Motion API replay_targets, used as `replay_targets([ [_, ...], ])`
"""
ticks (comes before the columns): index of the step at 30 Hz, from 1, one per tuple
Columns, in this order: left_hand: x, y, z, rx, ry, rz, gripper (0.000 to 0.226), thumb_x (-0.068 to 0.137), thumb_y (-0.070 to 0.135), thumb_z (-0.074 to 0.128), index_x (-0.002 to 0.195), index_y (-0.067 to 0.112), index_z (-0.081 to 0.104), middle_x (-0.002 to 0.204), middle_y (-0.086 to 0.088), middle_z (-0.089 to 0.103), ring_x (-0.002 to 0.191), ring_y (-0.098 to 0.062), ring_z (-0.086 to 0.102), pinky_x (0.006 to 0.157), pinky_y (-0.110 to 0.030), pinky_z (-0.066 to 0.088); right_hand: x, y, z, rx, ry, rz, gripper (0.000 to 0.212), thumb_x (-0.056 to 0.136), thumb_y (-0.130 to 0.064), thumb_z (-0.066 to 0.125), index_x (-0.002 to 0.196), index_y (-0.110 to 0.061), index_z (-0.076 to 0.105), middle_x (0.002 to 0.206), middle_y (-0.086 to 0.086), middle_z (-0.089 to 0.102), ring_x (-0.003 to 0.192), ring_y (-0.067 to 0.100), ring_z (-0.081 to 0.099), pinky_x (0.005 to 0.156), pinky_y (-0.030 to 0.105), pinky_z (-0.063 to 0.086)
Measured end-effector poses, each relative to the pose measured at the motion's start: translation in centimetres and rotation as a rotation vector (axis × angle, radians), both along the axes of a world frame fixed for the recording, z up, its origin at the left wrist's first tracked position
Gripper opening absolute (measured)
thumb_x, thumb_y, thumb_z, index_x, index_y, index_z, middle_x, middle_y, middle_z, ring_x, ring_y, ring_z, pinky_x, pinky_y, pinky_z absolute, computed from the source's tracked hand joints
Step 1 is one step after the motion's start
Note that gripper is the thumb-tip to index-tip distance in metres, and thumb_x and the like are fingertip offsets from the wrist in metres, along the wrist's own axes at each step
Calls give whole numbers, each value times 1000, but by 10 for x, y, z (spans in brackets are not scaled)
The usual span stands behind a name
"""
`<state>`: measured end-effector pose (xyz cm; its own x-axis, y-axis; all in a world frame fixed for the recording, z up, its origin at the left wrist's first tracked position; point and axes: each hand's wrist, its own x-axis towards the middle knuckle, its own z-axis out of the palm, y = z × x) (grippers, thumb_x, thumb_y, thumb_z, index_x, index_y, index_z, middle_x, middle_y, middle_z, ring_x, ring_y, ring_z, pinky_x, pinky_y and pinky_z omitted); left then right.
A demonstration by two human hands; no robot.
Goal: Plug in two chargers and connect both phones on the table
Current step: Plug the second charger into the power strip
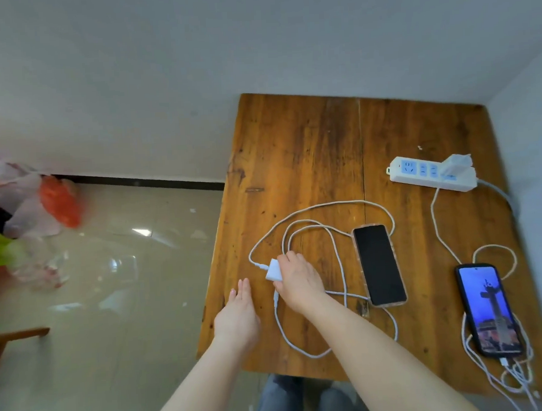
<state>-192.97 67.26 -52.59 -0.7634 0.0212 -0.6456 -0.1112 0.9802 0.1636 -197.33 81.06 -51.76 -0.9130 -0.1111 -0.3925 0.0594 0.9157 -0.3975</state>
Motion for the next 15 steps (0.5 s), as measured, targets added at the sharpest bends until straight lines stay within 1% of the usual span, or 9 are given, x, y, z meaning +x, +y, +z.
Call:
replay_targets([
  [2,-7,4,4,-23,-89,-19,74,96,22,43,153,15,-4,163,-3,2,147,-21,16,109,-34,35,-3,12,11,-109,-51,-98,42,88,-30,60,124,-12,48,119,5,52,109,24,51,88,36,46],
  [5,-28,29,14,-37,-258,51,84,94,31,49,152,17,-9,161,-18,-3,144,-34,24,111,-42,34,-11,42,35,-191,-22,-235,42,78,-37,67,112,-17,51,108,0,52,94,21,53,73,33,47],
  [6,-35,41,18,-21,-293,86,87,93,35,49,152,17,-12,160,-22,-3,143,-37,22,113,-43,32,-14,55,44,-203,-6,-258,42,75,-37,69,108,-19,50,105,0,52,91,20,53,71,33,48],
  [7,-40,55,21,4,-287,98,88,93,37,49,151,15,-13,159,-25,-1,144,-39,18,114,-43,27,-17,69,51,-218,9,-281,41,73,-36,71,103,-20,49,102,-1,53,88,19,54,70,33,49],
  [9,-47,90,27,81,-151,42,83,94,33,46,152,10,-8,159,-24,1,147,-36,8,116,-41,20,-22,103,67,-261,35,-338,44,68,-35,75,97,-25,43,97,-3,51,85,17,55,65,29,49],
  [11,-49,127,33,193,10,-33,76,95,27,44,153,10,-2,161,-17,0,148,-30,4,116,-37,18,-27,135,80,-297,63,-403,48,67,-33,77,98,-29,41,99,-6,51,88,15,55,65,24,48],
  [13,-50,170,36,295,96,-132,73,95,26,43,154,14,1,162,-11,-1,149,-27,3,116,-36,21,-32,171,90,-318,104,-444,52,68,-30,77,107,-30,43,107,-7,52,94,13,54,72,25,51],
  [15,-54,212,38,354,127,-226,70,94,24,42,153,16,5,162,-10,2,149,-27,3,117,-37,23,-41,206,96,-329,125,-452,58,70,-28,75,119,-30,44,116,-7,52,97,12,52,76,24,50],
])
